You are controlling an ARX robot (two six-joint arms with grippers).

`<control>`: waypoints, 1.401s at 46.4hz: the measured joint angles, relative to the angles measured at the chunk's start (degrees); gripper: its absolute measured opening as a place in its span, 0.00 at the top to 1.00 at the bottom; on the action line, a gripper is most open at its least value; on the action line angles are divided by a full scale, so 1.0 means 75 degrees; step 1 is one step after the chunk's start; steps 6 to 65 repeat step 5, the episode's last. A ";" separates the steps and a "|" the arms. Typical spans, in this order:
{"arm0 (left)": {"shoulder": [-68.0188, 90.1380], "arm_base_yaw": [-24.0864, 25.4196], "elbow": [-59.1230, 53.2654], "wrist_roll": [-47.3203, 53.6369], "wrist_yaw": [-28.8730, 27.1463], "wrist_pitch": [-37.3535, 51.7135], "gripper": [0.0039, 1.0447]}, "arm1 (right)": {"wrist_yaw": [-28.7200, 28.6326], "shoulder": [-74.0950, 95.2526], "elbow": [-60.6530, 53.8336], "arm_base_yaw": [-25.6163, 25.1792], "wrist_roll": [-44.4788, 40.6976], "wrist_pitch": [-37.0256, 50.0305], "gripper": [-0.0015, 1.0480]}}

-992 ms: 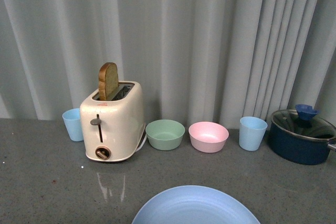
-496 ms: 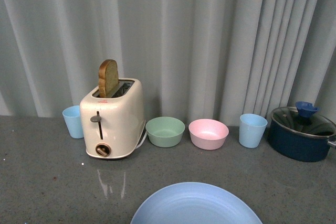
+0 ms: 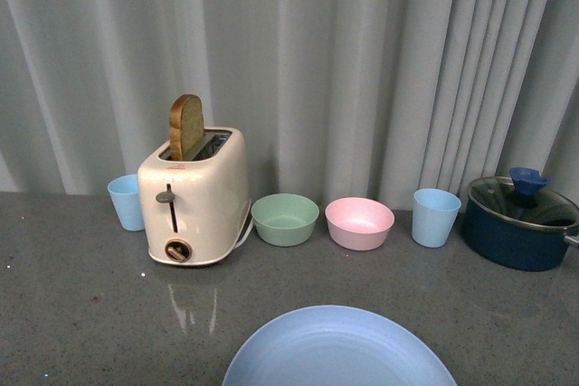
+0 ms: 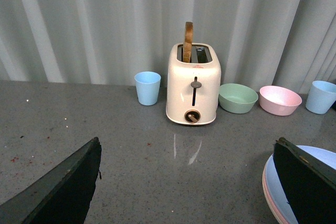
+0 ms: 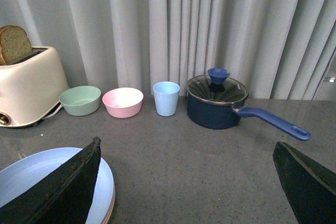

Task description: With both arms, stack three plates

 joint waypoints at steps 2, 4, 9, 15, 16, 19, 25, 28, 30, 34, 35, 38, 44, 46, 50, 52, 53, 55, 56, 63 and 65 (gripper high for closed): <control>0.0000 0.0000 0.0000 0.0000 0.0000 0.0000 0.06 | 0.0000 0.0000 0.0000 0.0000 0.0003 -0.0003 0.07; 0.0000 0.0000 0.0000 0.0000 0.0000 0.0000 0.06 | 0.0000 0.0000 0.0000 0.0000 0.0000 0.0000 0.07; 0.0000 0.0000 0.0000 0.0000 0.0000 0.0000 0.06 | 0.0000 0.0000 0.0000 0.0000 0.0000 0.0000 0.07; 0.0000 0.0000 0.0000 0.0000 0.0000 0.0000 0.06 | 0.0000 0.0000 0.0000 0.0000 0.0000 0.0000 0.07; 0.0000 0.0000 0.0000 0.0000 0.0000 0.0000 0.06 | 0.0000 0.0000 0.0000 0.0000 0.0000 0.0000 0.07; 0.0000 0.0000 0.0000 0.0000 0.0000 0.0000 0.06 | 0.0000 0.0000 0.0000 0.0000 0.0000 0.0000 0.07; 0.0000 0.0000 0.0000 0.0000 0.0000 0.0000 0.06 | 0.0000 0.0000 0.0000 0.0000 0.0000 0.0000 0.07; 0.0000 0.0000 0.0000 0.0000 0.0000 0.0000 0.06 | 0.0000 0.0000 0.0000 0.0000 0.0000 0.0000 0.07; 0.0000 0.0000 0.0000 0.0000 0.0000 0.0000 0.06 | 0.0000 0.0000 0.0000 0.0000 0.0000 0.0000 0.07; 0.0000 0.0000 0.0000 0.0000 0.0000 0.0000 0.06 | 0.0000 0.0000 0.0000 0.0000 0.0000 0.0000 0.07; 0.0000 0.0000 0.0000 0.0000 0.0000 0.0000 0.06 | 0.0000 0.0000 0.0000 0.0000 0.0000 0.0000 0.07; 0.0000 0.0000 0.0000 0.0000 0.0000 0.0000 0.06 | 0.0000 0.0000 0.0000 0.0000 0.0000 0.0000 0.07; 0.0000 0.0000 0.0000 0.0000 0.0000 0.0000 0.06 | 0.0000 0.0000 0.0000 0.0000 0.0000 0.0000 0.07; 0.0000 0.0000 0.0000 0.0000 0.0000 0.0000 0.06 | 0.0000 0.0000 0.0000 0.0000 0.0000 0.0000 0.07; 0.0000 0.0000 0.0000 0.0000 0.0000 0.0000 0.06 | 0.0000 0.0000 0.0000 0.0000 0.0000 0.0000 0.07; 0.0000 0.0000 0.0000 0.0000 0.0000 0.0000 0.06 | 0.0000 0.0000 0.0000 0.0000 0.0000 0.0000 0.07; 0.0000 0.0000 0.0000 0.0000 0.0000 0.0000 0.06 | 0.0000 0.0000 0.0000 0.0000 0.0000 0.0000 0.07; 0.0000 0.0000 0.0000 0.0000 0.0000 0.0000 0.06 | 0.0000 0.0000 0.0000 0.0000 0.0000 0.0000 0.07; 0.0000 0.0000 0.0000 0.0000 0.0000 0.0000 0.06 | 0.0000 0.0000 0.0000 0.0000 0.0000 0.0000 0.07; 0.0000 0.0000 0.0000 0.0000 0.0000 0.0000 0.06 | 0.0000 0.0000 0.0000 0.0000 0.0000 0.0000 0.07; 0.0000 0.0000 0.0000 0.0000 0.0000 0.0000 0.06 | 0.0000 0.0000 0.0000 0.0000 0.0000 0.0000 0.07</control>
